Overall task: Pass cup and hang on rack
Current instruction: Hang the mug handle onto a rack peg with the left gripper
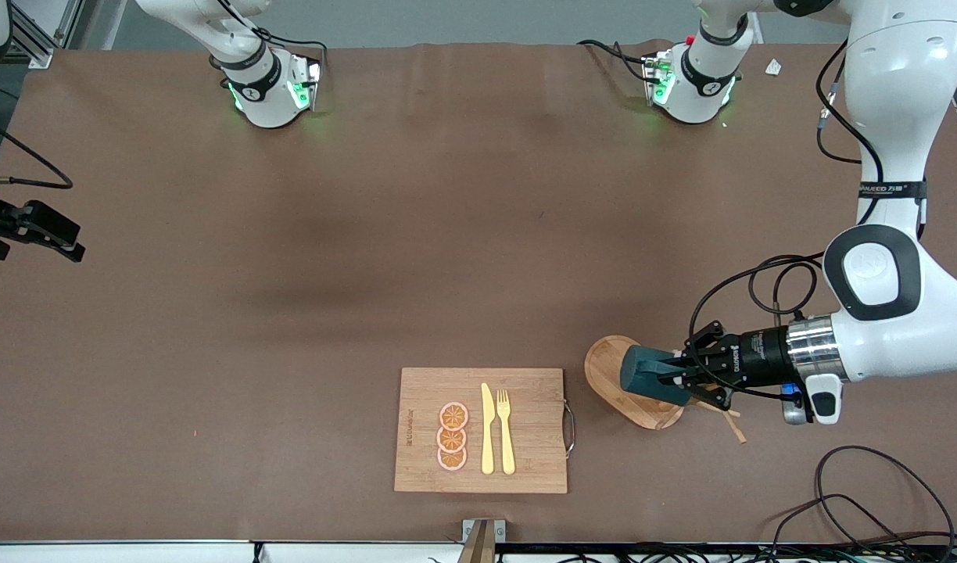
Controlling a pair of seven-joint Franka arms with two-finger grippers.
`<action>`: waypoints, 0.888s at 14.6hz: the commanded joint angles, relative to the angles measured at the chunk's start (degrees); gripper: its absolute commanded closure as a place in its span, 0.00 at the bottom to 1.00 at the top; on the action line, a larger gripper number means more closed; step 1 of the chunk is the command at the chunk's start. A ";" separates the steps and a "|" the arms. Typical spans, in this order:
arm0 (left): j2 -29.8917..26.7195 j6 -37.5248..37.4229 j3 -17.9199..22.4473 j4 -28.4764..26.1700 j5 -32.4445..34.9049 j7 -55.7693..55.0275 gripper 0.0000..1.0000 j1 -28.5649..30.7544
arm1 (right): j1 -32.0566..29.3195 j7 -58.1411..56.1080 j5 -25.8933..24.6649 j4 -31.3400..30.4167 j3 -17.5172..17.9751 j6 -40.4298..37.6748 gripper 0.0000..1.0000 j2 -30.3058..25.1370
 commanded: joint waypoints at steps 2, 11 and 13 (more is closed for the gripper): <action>0.65 -0.13 -0.49 0.47 -1.43 0.73 0.94 1.32 | 0.13 1.90 -1.23 -0.42 0.32 -0.72 0.00 -0.99; 1.00 -0.13 -0.49 0.55 -4.94 -0.15 0.27 2.29 | 0.05 2.17 -0.97 -0.42 0.15 -1.96 0.00 -0.99; 0.39 -0.22 -0.58 0.91 -4.86 0.21 0.00 2.20 | 0.13 2.08 -1.06 -0.34 0.15 -2.39 0.00 -1.07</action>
